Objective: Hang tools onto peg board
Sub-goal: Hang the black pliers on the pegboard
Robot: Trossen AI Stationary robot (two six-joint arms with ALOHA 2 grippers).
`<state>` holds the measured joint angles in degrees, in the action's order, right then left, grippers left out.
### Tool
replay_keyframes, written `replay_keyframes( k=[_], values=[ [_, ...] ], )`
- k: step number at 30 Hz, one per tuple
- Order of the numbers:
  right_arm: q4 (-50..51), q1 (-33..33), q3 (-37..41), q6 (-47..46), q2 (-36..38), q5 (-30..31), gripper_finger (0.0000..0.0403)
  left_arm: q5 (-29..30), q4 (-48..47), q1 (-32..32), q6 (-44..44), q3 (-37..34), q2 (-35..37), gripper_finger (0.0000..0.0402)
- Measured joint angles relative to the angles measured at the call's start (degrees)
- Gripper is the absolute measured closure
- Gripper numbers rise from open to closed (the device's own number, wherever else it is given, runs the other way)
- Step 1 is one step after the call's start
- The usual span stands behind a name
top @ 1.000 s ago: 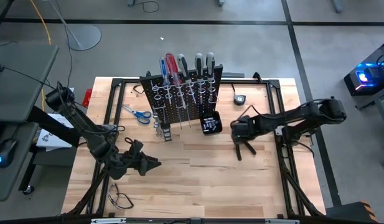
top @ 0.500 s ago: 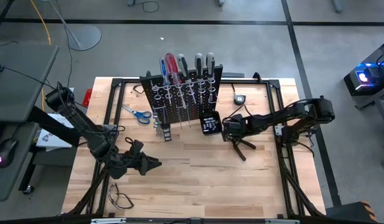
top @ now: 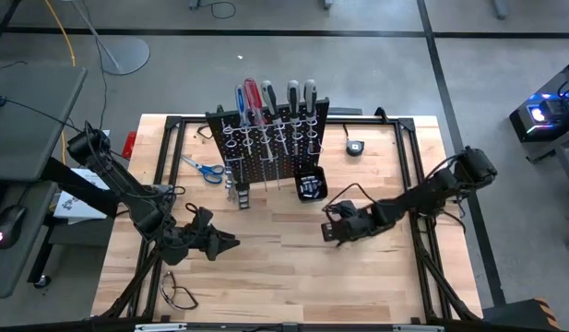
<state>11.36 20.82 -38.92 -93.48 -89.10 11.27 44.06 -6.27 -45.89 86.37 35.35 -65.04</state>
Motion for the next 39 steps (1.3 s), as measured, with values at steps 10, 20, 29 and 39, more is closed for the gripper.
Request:
replay_keyframes(
  k=[10, 20, 29, 39],
  values=[
    [19.26, 5.33, -10.11, -1.53, 2.56, 8.76, 0.0403, -7.84, 0.27, -0.35, -2.9, 0.0, 0.0, 0.0193],
    [49.22, 7.37, -18.42, -7.15, 2.71, -1.81, 0.0403, -15.85, 14.35, -0.12, -14.13, 0.91, -10.25, 0.0244],
    [54.69, 12.6, -18.43, -11.98, 7.7, -1.69, 0.0403, -20.91, 14.68, 10.53, -32.64, 17.1, -29.72, 0.0396],
    [59.85, 19.1, -18.43, -13.0, 18.25, 8.66, 0.0403, -16.5, 12.29, 23.25, -51.84, 44.84, -54.94, 0.0401]
  ],
)
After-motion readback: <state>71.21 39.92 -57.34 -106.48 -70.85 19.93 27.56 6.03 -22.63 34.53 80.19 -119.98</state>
